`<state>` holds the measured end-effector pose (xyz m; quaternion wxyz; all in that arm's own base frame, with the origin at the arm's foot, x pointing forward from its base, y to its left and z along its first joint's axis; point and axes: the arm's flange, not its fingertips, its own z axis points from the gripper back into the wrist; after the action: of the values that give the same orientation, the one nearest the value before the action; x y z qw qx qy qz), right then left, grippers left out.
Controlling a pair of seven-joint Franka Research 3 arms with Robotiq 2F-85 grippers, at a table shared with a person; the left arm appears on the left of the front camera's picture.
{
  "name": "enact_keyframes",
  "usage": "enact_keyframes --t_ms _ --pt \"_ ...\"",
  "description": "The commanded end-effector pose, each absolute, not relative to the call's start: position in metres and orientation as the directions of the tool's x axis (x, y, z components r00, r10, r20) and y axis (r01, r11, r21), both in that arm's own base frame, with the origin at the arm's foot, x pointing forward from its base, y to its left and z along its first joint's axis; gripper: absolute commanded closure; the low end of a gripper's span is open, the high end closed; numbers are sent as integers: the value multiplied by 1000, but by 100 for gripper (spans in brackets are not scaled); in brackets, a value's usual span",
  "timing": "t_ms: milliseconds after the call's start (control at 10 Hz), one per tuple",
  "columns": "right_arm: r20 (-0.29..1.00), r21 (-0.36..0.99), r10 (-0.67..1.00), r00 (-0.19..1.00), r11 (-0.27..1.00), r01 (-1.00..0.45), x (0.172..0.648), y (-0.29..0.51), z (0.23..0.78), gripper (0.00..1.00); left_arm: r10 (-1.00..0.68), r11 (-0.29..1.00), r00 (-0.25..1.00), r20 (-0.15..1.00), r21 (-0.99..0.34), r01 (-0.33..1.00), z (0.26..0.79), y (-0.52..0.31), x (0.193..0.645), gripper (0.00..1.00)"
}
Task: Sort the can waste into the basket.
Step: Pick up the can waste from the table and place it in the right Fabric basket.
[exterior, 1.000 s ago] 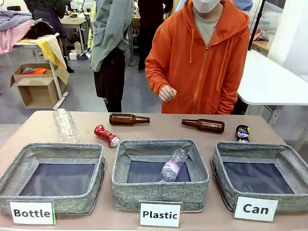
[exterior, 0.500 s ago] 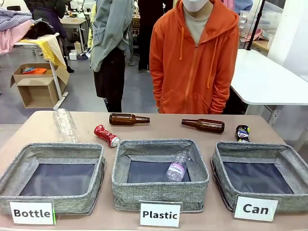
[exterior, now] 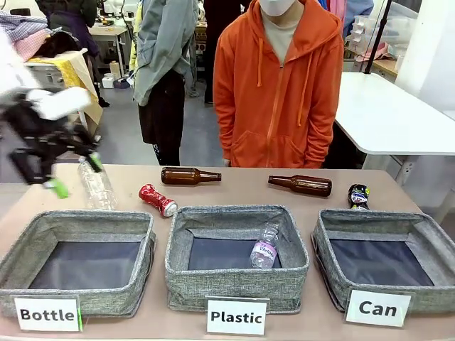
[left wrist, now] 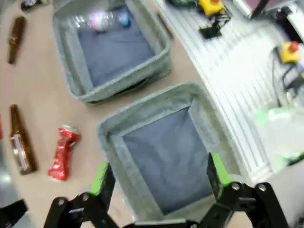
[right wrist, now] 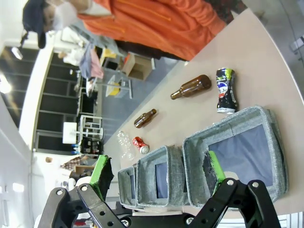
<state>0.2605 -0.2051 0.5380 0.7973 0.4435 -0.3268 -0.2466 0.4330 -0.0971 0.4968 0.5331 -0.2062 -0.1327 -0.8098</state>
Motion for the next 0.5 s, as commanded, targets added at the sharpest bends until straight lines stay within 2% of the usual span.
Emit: enact_keyframes --t_ms 0,200,400 --pt "323 874 -679 659 482 68 262 -208 538 0 -867 -437 -394 305 -85 895 484 -139 470 0" --pt "323 874 -679 659 482 68 262 -208 538 0 -933 -285 -281 223 13 958 458 -204 507 0" --pt "323 874 -679 659 482 68 262 -208 538 0 -962 -199 -220 163 135 971 423 -225 533 0"
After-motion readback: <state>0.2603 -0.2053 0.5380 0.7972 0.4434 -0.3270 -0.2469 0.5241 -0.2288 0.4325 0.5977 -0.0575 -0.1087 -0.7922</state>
